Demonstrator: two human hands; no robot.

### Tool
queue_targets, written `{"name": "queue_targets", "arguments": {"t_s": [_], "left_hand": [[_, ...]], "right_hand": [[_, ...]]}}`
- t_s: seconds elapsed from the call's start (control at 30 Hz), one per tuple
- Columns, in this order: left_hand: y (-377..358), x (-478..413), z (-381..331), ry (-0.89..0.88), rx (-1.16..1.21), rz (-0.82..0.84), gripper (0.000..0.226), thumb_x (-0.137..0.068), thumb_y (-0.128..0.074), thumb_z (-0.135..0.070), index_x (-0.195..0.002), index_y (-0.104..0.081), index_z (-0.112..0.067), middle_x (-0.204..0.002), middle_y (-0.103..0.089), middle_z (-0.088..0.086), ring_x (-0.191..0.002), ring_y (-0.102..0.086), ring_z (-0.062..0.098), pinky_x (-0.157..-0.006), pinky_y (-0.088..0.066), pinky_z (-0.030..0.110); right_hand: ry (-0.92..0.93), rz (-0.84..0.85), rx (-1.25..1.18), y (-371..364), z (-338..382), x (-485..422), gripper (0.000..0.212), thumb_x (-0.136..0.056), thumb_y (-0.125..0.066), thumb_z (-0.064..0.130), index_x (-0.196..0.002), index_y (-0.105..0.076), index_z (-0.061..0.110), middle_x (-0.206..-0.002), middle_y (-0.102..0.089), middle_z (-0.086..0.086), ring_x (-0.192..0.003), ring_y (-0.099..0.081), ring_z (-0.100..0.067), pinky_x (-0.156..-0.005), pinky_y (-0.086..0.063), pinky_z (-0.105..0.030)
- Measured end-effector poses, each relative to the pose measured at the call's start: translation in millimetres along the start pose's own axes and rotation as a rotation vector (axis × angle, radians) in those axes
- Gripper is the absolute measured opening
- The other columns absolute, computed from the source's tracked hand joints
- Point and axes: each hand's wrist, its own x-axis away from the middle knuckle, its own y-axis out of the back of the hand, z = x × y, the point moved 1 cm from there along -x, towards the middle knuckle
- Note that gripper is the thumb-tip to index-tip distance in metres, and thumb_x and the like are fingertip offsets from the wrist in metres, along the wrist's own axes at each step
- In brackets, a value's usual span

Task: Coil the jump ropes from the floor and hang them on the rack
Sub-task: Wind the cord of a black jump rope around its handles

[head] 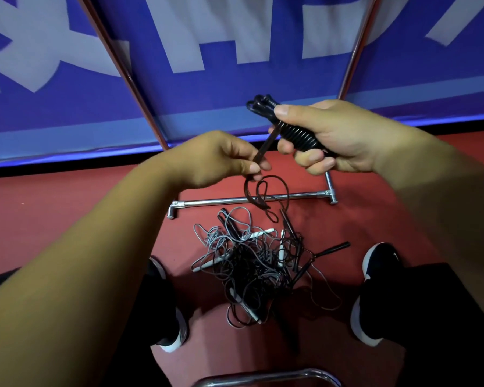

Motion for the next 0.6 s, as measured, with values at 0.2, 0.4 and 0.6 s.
{"name": "queue_targets", "arguments": {"t_s": [0.2,0.4,0.6], "left_hand": [[-6,-9,3,0.020,-0.334,-0.265,0.011,-0.091,-0.070,-0.017,-0.089,-0.075,-0.027,-0.081,-0.076,-0.007,-0.078,-0.072,0.011,-0.079,-0.057,0.033],[3,-9,-5,-0.031,-0.084,-0.369,0.014,-0.095,-0.073,-0.012,-0.099,-0.081,-0.022,-0.085,-0.077,-0.009,-0.075,-0.069,-0.001,-0.073,-0.050,0.012],[0,-5,-21,-0.261,-0.235,-0.383,0.013,-0.087,-0.081,-0.016,-0.096,-0.083,-0.026,-0.097,-0.076,-0.009,-0.094,-0.070,0.004,-0.090,-0.051,0.022]], "right_hand": [[-0.151,0.233,0.232,-13,0,14,0.058,-0.101,-0.055,0.050,-0.083,-0.064,-0.005,-0.047,-0.037,-0.004,-0.037,-0.026,-0.010,-0.038,-0.018,-0.021],[-0.331,0.446,0.222,-22,-14,12,0.047,-0.099,-0.063,0.037,-0.131,-0.066,0.003,-0.089,-0.070,-0.020,-0.043,-0.032,-0.010,-0.039,-0.021,-0.016],[-0.425,0.333,0.439,-18,-29,1,0.021,-0.103,-0.067,0.033,-0.101,-0.056,0.015,-0.099,-0.076,-0.025,-0.048,-0.035,-0.016,-0.042,-0.023,-0.015]]}}
